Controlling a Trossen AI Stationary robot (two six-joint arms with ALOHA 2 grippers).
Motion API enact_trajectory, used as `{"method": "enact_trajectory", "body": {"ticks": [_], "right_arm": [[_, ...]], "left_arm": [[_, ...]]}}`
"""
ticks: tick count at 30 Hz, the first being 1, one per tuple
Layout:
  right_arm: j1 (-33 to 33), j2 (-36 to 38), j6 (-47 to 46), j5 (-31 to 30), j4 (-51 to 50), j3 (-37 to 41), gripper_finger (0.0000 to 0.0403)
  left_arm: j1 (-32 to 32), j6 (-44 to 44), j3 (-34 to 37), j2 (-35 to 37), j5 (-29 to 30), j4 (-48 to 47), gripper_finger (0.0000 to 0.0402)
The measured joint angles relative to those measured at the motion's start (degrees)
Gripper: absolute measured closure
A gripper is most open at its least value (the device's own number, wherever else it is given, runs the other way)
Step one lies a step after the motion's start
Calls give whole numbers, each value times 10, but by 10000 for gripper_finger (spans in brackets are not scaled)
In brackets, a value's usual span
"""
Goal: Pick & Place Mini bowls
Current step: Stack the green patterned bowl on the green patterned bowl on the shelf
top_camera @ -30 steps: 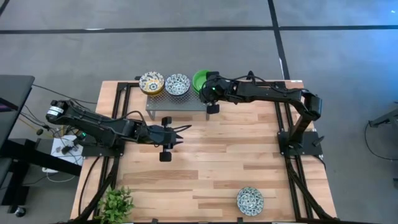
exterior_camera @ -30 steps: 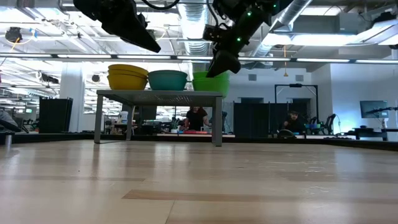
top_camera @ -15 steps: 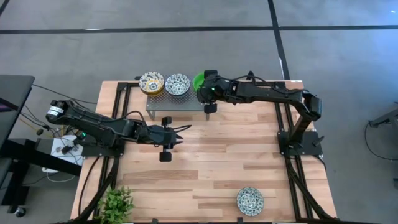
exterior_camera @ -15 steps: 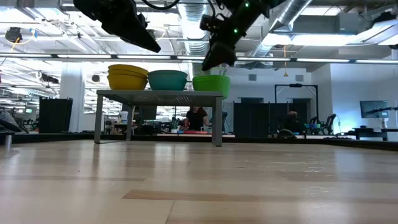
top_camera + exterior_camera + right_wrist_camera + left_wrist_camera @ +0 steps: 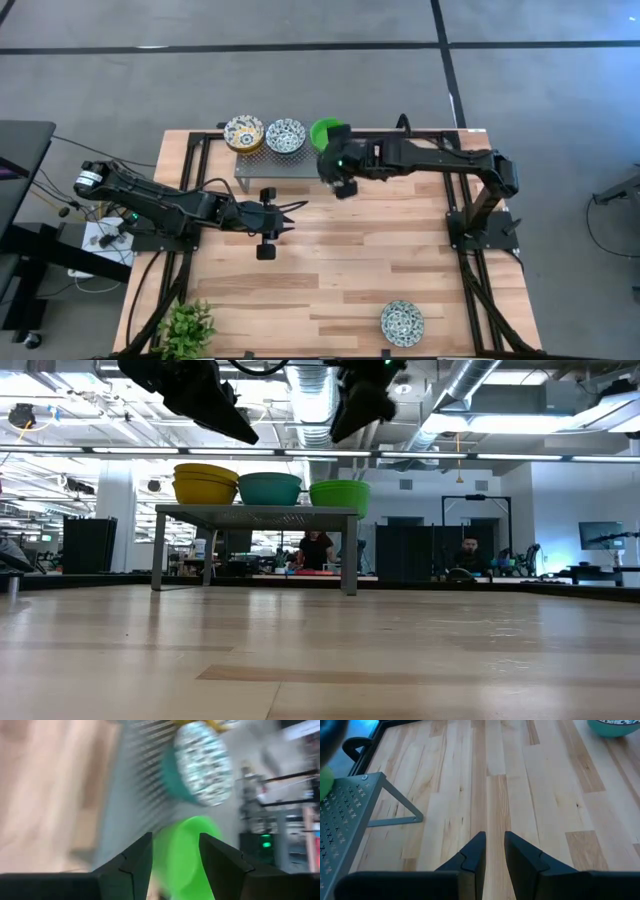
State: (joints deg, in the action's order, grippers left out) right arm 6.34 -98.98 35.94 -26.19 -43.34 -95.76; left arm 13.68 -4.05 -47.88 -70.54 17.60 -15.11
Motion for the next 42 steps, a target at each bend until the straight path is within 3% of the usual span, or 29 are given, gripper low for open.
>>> {"method": "enact_trajectory", "body": {"ticks": [8, 11, 21, 29, 36, 42], "right_arm": [[-86, 0, -201, 10, -251, -38, 269], [-110, 0, -292, 44, -332, -36, 279], [-216, 28, -460, 204, -375, 96, 286], [-317, 126, -600, 218, -335, 237, 286], [-375, 249, -713, 238, -153, 352, 286], [-425, 275, -791, 248, 24, 423, 286]], "left_arm": [[0, 0, 0, 0, 0, 0, 330], [0, 0, 0, 0, 0, 1, 330], [0, 0, 0, 0, 0, 2, 330], [0, 0, -1, 0, 0, 21, 330], [0, 0, -1, 0, 0, 53, 330], [0, 0, -1, 0, 0, 59, 330]]}}
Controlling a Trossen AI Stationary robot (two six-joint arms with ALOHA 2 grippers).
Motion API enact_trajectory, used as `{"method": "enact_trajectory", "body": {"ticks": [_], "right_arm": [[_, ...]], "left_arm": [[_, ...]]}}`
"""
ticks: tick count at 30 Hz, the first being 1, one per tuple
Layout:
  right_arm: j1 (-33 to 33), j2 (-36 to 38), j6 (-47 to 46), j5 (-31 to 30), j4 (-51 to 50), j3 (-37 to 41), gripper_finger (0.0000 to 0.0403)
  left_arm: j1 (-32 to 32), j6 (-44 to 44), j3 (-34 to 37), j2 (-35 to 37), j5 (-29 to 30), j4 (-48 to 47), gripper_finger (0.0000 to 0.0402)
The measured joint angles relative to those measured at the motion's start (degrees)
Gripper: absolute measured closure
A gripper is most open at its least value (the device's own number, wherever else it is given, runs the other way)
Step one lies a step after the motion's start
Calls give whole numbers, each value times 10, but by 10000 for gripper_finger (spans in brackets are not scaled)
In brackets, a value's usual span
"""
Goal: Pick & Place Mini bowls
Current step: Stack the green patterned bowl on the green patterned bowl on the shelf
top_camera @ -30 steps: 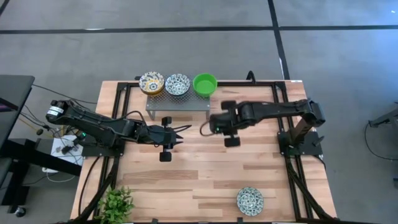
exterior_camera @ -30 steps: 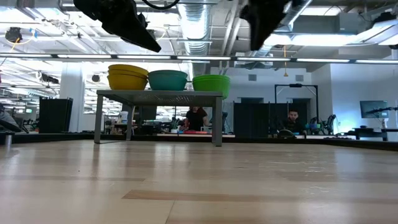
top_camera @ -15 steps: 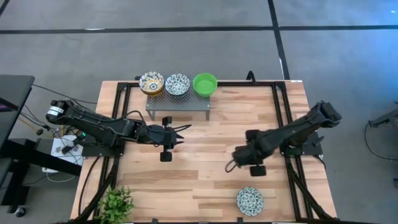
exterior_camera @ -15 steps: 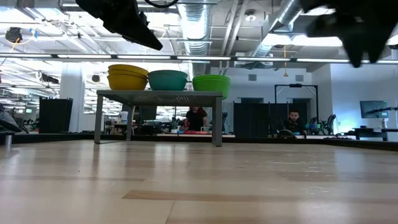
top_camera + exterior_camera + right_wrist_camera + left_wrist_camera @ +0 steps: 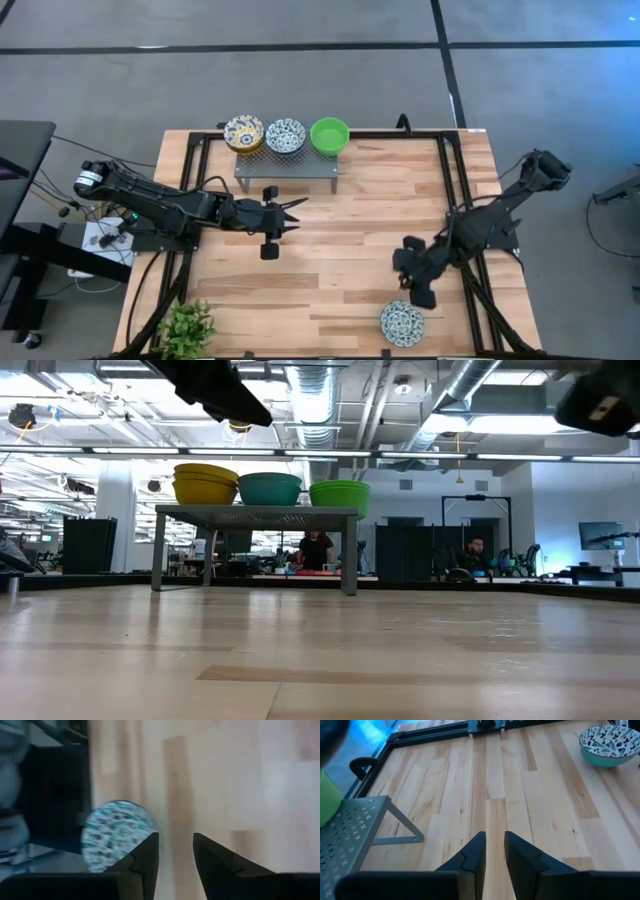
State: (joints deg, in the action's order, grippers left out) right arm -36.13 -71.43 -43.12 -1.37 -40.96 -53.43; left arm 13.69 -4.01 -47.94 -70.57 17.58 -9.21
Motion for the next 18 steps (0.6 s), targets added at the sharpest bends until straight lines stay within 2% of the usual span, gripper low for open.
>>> {"method": "enact_trajectory", "body": {"ticks": [6, 13, 18], "right_arm": [[-30, -58, -52, 6, 43, 16, 286], [-36, -113, -63, 77, 54, 16, 286], [-35, -131, -80, 94, 77, 15, 286]], "left_arm": [[0, -1, 0, 0, 0, 3, 330], [0, -2, 0, 0, 0, 4, 330], [0, -2, 0, 0, 0, 7, 330]]}}
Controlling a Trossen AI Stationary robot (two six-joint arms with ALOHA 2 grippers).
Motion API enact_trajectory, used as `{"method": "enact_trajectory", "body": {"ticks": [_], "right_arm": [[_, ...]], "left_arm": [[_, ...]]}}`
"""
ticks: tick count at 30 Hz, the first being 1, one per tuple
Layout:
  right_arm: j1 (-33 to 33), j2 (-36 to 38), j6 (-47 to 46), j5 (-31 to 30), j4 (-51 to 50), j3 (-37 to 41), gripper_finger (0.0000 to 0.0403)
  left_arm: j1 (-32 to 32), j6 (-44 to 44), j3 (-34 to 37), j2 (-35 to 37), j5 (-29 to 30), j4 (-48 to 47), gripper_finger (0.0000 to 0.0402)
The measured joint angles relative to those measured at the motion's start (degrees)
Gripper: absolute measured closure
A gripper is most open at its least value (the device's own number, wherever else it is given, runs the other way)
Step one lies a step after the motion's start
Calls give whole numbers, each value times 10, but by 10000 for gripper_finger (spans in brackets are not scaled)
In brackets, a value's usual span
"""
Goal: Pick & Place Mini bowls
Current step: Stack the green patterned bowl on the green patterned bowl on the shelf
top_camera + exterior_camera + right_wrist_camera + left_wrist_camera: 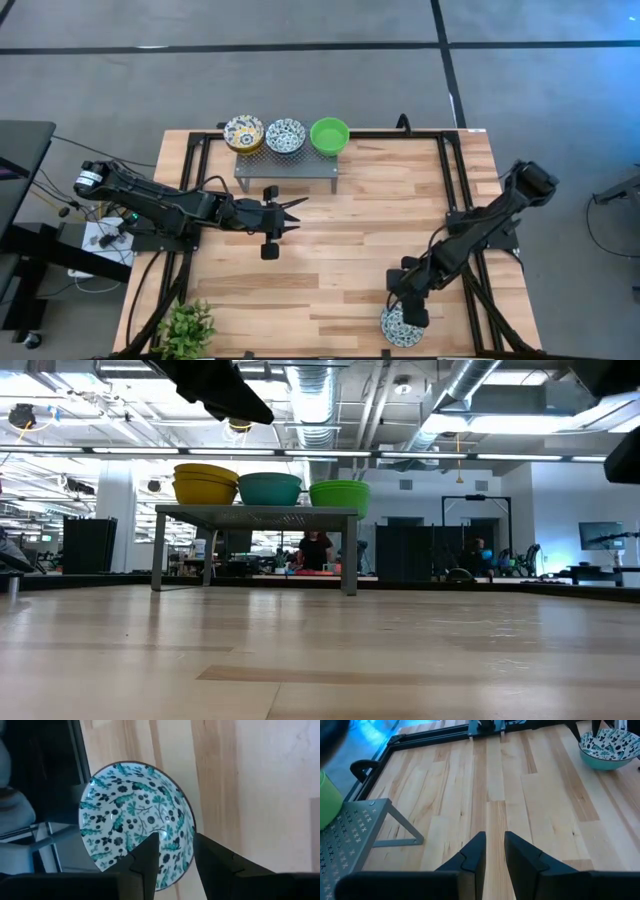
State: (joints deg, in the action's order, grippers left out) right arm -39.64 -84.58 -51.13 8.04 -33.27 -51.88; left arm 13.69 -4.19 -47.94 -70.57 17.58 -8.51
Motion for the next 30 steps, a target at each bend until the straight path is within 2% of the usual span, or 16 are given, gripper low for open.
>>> {"method": "enact_trajectory", "body": {"ticks": [10, 19, 23, 30], "right_arm": [[1, -27, 0, -7, -8, 0, 286], [4, -82, -30, -4, -2, 0, 290], [4, -98, -30, -4, -2, 0, 315], [23, -86, -24, 10, 29, 0, 392]], "left_arm": [[0, 0, 0, 0, 0, 0, 330], [0, 0, 0, 0, 0, 0, 330], [0, 0, 0, 0, 0, 0, 330], [2, 8, 0, 0, 0, -1, 330]]}}
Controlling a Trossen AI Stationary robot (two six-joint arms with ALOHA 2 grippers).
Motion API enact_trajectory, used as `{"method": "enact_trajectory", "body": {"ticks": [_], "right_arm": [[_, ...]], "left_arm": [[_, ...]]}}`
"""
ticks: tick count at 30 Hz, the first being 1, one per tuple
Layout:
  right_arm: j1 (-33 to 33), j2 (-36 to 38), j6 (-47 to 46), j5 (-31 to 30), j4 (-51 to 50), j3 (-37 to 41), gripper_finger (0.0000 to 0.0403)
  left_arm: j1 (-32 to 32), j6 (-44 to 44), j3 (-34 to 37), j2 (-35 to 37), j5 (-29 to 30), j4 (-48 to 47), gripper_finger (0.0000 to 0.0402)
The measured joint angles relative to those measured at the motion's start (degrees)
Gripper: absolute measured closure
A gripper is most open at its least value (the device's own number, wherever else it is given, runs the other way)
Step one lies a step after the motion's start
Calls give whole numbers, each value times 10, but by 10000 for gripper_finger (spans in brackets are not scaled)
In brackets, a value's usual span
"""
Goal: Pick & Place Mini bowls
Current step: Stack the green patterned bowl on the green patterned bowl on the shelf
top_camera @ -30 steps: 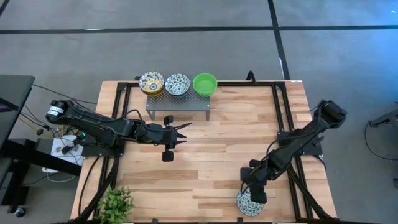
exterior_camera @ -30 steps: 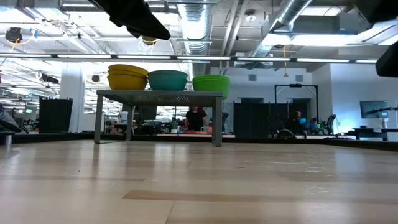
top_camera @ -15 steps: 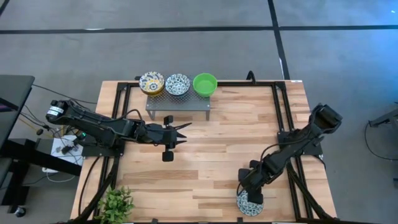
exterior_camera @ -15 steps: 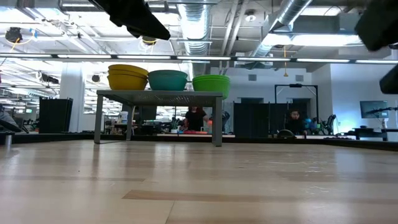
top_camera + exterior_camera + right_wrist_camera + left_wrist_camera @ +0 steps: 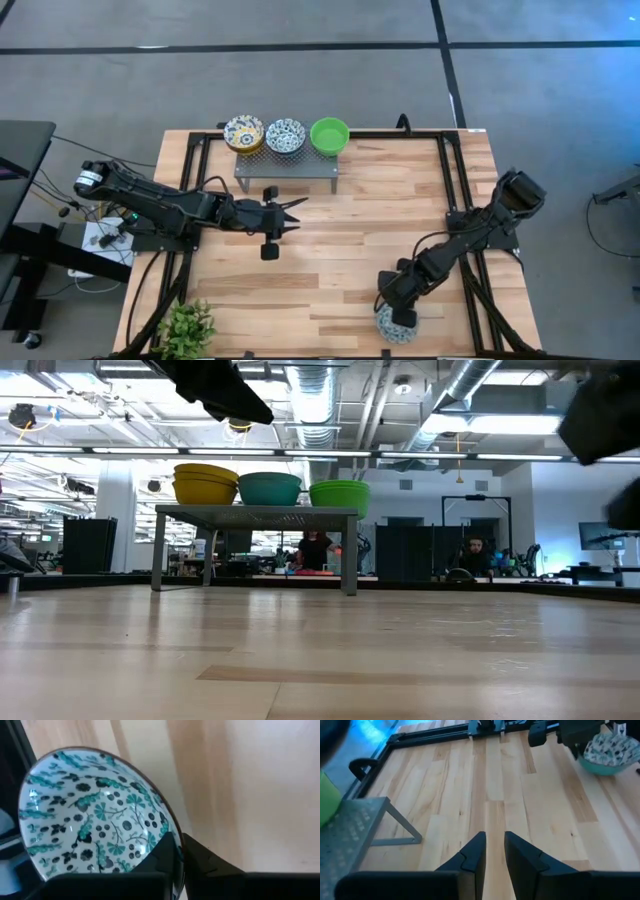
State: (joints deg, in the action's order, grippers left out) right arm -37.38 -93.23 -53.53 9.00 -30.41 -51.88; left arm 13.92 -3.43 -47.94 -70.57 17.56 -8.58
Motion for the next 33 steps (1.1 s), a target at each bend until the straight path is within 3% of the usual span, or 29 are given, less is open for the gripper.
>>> {"method": "enact_trajectory", "body": {"ticks": [6, 10, 17, 23, 27, 33], "right_arm": [[27, 26, 47, -26, 9, 0, 380], [67, 48, 114, -31, 21, 1, 394], [159, 110, 249, -12, 23, -36, 383], [228, 141, 384, 19, 22, -89, 397], [264, 147, 397, -9, 22, -133, 387], [297, 141, 347, -99, 19, -187, 394]], "left_arm": [[30, 50, 0, 0, 0, -36, 330], [63, 69, 1, 0, 0, -53, 330], [109, 71, 1, 0, -1, -55, 330], [117, 72, 1, 0, 0, -55, 330], [116, 91, 1, 0, 0, -51, 330], [123, 119, 1, 0, 0, -51, 330]]}}
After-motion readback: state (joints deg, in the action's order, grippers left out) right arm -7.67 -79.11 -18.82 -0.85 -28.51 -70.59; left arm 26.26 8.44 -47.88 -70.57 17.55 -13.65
